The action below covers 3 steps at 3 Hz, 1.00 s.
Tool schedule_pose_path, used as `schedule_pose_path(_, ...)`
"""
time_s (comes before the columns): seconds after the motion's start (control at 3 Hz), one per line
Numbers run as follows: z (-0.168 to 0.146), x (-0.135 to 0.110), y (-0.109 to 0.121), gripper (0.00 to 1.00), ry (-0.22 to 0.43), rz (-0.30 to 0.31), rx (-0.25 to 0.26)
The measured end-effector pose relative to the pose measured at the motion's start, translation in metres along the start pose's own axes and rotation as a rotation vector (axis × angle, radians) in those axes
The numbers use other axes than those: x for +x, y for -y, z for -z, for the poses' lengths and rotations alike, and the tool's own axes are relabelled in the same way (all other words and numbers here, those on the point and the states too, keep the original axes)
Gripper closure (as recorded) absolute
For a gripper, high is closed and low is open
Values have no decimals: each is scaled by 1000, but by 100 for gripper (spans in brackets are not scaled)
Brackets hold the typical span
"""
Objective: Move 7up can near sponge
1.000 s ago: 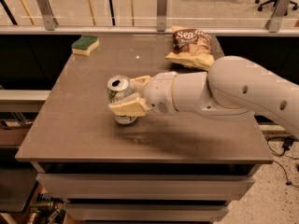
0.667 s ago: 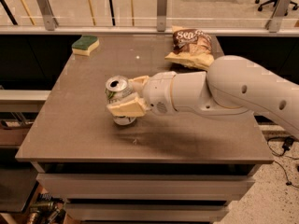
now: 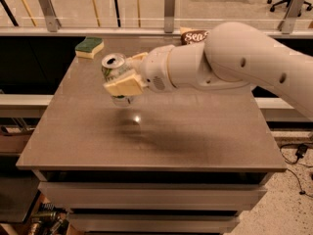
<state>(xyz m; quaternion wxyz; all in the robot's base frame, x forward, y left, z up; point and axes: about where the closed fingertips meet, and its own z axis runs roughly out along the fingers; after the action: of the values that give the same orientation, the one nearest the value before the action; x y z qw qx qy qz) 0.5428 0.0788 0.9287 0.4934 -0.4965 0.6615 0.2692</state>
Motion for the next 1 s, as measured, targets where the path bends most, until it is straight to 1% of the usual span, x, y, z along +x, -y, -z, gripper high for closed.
schedule_pose_path(0.33,-8,-27,22,100,14,-1,38)
schedule_pose_path(0.67,-20,-47,43,100,30,-8,64)
schedule_pose_path(1.0,-37,-63,69,100,44,-31,81)
